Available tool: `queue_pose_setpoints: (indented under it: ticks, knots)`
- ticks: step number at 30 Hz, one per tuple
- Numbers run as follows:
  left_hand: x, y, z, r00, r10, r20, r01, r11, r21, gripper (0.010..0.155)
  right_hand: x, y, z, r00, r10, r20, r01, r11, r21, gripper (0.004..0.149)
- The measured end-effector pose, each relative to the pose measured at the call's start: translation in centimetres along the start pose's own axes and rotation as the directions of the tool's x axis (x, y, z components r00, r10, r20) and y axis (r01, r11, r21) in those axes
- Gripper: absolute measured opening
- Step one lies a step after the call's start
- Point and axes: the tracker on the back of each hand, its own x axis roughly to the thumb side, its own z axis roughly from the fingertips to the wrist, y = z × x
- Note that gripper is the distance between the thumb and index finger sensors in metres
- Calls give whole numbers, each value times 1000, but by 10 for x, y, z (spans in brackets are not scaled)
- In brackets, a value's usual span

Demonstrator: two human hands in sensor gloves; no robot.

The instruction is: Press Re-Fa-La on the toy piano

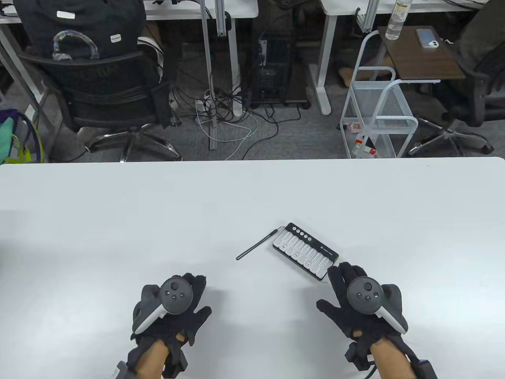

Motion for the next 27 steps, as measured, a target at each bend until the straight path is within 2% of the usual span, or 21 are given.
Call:
queue_pose_setpoints:
  ticks: [18, 27]
  knots:
    - [1, 1, 0, 1000, 1, 0, -1, 1000, 0, 77, 1, -1, -2, 1000, -2, 11, 2, 1000, -13, 85]
    - [0, 2, 0, 1000, 11, 2, -11, 1000, 6, 77, 9, -11, -4, 1000, -8, 9, 8, 1000, -28, 86]
